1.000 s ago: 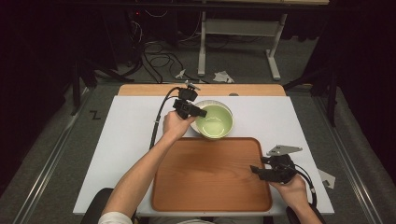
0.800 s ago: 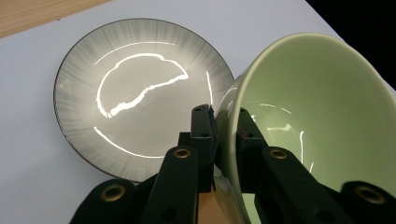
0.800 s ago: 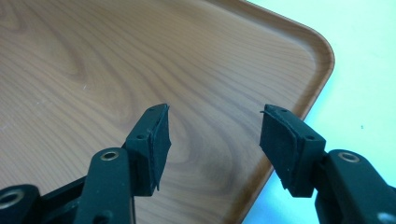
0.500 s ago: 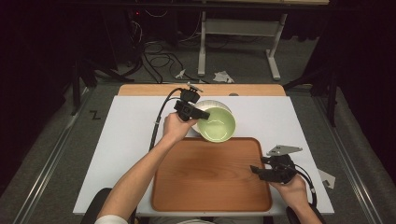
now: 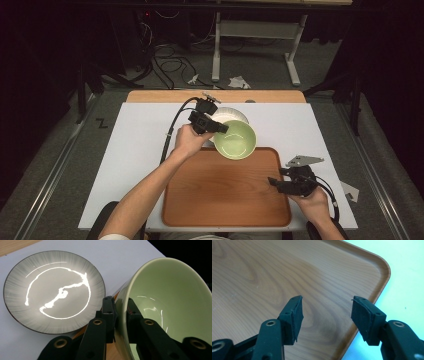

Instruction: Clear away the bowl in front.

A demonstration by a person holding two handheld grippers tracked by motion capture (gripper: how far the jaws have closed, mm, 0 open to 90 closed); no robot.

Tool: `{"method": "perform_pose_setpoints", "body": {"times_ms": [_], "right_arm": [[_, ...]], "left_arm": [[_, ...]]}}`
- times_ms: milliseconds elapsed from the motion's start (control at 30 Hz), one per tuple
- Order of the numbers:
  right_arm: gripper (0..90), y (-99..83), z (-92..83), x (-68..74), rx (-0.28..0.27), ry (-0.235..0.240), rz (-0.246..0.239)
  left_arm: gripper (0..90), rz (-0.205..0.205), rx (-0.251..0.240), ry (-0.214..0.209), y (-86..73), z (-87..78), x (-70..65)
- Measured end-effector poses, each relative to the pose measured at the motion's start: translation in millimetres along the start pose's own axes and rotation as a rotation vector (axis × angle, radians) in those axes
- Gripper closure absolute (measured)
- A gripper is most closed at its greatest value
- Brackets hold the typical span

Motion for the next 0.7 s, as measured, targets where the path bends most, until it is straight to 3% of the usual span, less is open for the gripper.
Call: {"method": "perform_pose_setpoints", "body": {"times_ms": [700], "right_arm": [[42.9, 0.0, -0.1, 0.3, 0.001, 0.002, 0.001]], "left_arm": [[81.7, 0.051, 0.029, -0.058, -14.0, -0.5, -26.3]]}}
Point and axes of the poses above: each handheld gripper's, and its own axes: z roughly forward along the jaws, y roughly out of its top, x roughly to its left, the point moved 7 cm from there along z, roughly forward along the jaws, and after that the axes turned 15 degrees about -y, right-handed, at the moved point
